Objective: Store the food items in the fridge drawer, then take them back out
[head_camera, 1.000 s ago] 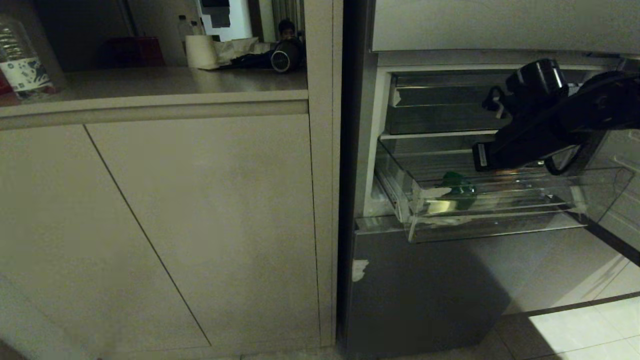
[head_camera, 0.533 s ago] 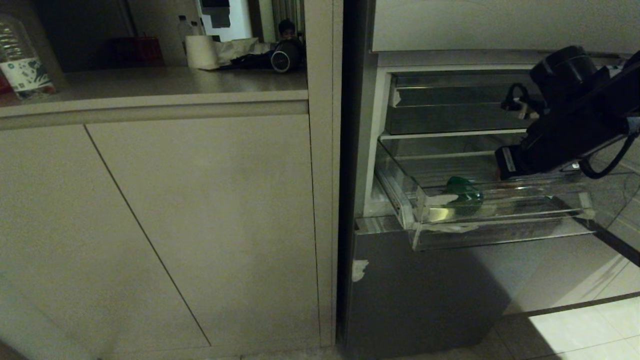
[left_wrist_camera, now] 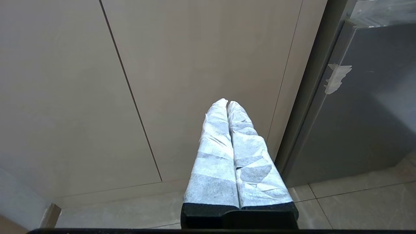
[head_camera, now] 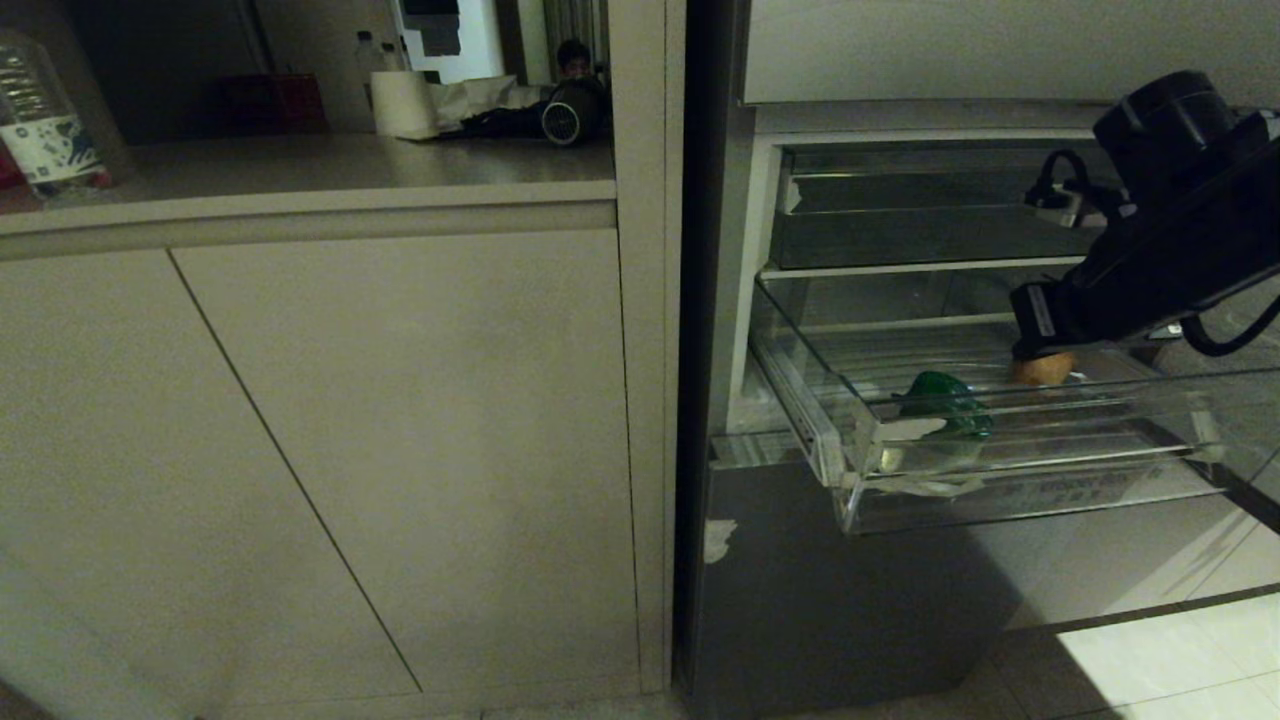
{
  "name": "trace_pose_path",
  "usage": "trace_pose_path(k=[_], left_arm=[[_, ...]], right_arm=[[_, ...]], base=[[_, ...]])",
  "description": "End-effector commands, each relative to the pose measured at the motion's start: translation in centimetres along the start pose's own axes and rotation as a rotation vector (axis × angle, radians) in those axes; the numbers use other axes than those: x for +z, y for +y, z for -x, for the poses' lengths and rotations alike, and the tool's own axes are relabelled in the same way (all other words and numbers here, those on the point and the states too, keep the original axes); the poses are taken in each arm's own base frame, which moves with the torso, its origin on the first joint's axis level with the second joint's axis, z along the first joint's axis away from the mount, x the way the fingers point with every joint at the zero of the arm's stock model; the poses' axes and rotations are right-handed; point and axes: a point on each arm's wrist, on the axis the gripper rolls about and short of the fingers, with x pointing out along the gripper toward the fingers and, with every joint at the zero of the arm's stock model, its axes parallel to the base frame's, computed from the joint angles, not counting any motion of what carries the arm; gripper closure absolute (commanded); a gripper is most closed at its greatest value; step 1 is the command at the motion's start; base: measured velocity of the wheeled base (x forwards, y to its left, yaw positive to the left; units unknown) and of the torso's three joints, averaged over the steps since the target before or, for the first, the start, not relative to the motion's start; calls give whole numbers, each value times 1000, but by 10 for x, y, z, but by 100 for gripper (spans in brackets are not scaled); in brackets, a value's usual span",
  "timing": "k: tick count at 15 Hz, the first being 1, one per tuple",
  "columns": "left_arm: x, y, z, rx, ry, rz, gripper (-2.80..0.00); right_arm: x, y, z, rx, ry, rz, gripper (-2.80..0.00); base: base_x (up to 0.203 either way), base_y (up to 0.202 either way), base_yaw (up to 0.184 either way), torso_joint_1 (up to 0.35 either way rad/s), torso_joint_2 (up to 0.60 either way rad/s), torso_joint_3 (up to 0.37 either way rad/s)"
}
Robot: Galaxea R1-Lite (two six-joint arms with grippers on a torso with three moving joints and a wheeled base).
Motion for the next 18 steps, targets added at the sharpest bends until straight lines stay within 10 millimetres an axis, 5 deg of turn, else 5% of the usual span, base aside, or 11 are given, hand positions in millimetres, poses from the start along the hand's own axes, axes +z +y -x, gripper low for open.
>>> trace_pose_path(k=[1, 3, 4, 12, 18], left_arm=[[0, 0, 0, 1, 1, 0, 0], [0, 0, 0, 1, 1, 0, 0], [0, 0, 0, 1, 1, 0, 0], [0, 0, 0, 1, 1, 0, 0], [0, 0, 0, 1, 1, 0, 0]], right_arm=[[3, 2, -15, 0, 6, 9, 0], [4, 4, -32, -2, 23, 16, 0], [3, 5, -39, -3, 35, 17, -280], [6, 11, -73, 3, 46, 69, -280], [5, 13, -75, 80, 55, 71, -280]], base=[[0, 0, 0, 0, 0, 0], [0, 0, 0, 0, 0, 0], [0, 0, 0, 0, 0, 0], [0, 0, 0, 0, 0, 0], [0, 0, 0, 0, 0, 0]])
